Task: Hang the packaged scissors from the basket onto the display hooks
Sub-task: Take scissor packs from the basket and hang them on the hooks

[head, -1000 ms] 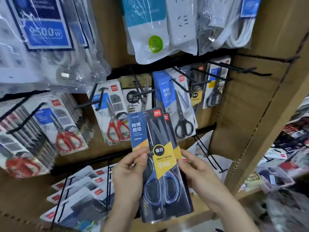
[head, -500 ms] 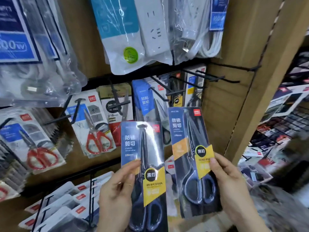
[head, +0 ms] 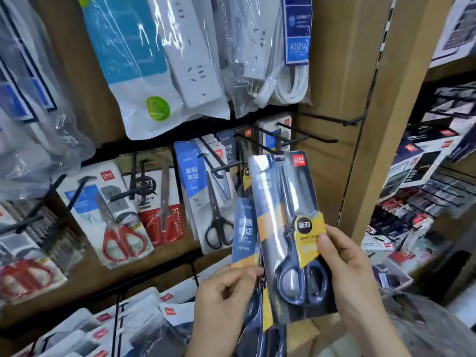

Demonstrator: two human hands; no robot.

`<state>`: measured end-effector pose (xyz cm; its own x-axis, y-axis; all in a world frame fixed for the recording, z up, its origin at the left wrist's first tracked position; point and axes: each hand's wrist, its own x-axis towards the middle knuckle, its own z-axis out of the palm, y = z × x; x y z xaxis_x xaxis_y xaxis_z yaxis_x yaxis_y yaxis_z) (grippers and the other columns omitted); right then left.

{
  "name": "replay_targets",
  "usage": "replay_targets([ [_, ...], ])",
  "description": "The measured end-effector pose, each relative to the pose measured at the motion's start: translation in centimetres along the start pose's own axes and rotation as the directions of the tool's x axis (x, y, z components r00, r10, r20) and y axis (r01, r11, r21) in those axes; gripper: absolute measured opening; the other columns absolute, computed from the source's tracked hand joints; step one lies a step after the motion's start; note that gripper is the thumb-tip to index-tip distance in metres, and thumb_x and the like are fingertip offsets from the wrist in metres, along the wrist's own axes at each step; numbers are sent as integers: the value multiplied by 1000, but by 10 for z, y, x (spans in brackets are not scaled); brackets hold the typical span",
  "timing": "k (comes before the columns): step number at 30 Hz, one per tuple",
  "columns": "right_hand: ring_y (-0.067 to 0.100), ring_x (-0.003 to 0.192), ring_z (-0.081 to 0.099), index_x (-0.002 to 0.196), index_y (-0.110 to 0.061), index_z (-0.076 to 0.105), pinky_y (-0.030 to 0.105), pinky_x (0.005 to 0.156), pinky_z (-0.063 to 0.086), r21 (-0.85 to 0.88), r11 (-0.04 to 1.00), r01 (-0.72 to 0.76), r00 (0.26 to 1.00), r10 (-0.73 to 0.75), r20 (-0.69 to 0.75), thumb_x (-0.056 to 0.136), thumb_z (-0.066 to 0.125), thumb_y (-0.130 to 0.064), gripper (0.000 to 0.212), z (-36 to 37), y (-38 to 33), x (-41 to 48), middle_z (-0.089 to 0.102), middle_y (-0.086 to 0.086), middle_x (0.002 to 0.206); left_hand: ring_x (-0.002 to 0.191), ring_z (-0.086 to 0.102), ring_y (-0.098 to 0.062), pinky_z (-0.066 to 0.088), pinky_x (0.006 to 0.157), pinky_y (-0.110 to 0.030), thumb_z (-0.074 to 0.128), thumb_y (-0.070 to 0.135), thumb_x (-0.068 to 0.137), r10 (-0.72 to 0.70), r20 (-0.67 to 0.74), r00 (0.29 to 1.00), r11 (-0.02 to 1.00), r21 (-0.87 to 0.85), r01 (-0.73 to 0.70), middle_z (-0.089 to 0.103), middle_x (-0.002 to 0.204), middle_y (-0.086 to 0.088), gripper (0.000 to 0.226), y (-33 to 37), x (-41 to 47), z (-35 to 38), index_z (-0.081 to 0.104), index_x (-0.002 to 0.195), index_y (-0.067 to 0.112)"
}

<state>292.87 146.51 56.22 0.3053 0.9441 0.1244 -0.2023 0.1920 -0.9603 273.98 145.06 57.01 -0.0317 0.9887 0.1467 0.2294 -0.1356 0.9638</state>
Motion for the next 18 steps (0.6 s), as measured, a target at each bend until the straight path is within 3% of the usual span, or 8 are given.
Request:
replay_targets([
  [3,21,92,72,103,-29,75,38,84,55,-22,1000,11,999,-11,37,96,54,-21,23,2,-3,11,77,2,98,73,64,-3,42,64,-7,72,12,84,-14,-15,1000,1000,-6,14,72,86,-7,23,3,1,1,81,71,29],
  [11,7,78,71,97,-27,78,14,67,53,35,997,62,997,-64,51,82,57,-19,27,-9,5,0,78,1,90,76,67,-1,48,67,-11,79,13,76,-48,6,999,997,61,48,73,78,7,24,2,-7,-3,80,66,35],
  [14,8,80,71,98,-34,77,17,69,54,2,997,75,996,-75,41,83,58,-24,26,-5,7,6,78,-1,91,76,65,1,46,66,-9,76,18,79,-30,-5,1000,998,50,30,72,81,8,21,5,-4,-2,80,68,35],
  [18,20,87,72,99,-30,75,29,78,57,11,998,62,998,-62,-2,85,59,-31,21,-2,8,13,77,4,94,78,67,-6,47,67,-12,69,37,71,-18,-5,1000,999,38,18,72,84,-3,11,4,0,-3,80,70,36],
])
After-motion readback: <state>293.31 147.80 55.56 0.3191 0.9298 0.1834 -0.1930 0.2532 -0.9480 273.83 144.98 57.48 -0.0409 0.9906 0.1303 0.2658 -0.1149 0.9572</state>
